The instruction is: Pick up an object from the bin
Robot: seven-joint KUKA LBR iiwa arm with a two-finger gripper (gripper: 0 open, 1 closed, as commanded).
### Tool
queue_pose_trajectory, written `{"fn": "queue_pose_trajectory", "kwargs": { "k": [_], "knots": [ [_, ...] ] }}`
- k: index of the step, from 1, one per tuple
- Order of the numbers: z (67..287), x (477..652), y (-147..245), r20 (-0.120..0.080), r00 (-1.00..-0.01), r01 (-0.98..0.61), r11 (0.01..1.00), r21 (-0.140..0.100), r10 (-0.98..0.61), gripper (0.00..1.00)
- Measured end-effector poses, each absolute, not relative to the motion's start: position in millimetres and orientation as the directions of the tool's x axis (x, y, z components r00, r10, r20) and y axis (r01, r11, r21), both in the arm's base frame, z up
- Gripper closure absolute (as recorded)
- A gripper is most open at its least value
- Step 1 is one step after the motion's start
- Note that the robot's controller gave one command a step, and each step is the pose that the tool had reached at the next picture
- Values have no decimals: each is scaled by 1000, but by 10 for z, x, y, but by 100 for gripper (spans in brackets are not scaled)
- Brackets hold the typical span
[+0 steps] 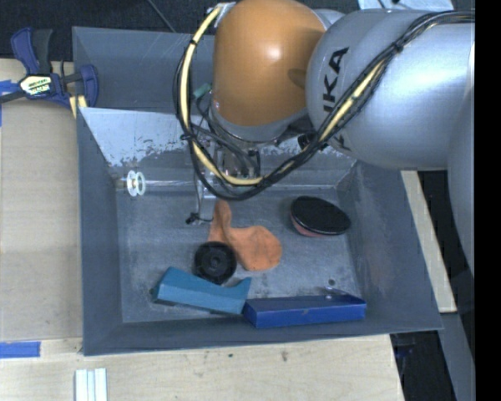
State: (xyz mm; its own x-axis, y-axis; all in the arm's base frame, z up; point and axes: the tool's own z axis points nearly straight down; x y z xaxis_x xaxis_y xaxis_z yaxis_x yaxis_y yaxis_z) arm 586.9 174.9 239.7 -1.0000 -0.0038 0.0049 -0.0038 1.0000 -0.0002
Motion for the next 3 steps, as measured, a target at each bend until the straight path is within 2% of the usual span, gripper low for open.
{"fn": "queue_pose_trajectory", "kwargs": {
  "k": [1, 2, 3],
  "knots": [
    [2450, 5881, 1738, -3, -1000, 0, 1000, 1, 0, 0],
    [2171, 5592, 1280, -6, -998, -59, 998, 2, -59, 0],
    [1787, 5452, 1067, -4, -998, -65, 998, -2, -65, 0]
  ]
}}
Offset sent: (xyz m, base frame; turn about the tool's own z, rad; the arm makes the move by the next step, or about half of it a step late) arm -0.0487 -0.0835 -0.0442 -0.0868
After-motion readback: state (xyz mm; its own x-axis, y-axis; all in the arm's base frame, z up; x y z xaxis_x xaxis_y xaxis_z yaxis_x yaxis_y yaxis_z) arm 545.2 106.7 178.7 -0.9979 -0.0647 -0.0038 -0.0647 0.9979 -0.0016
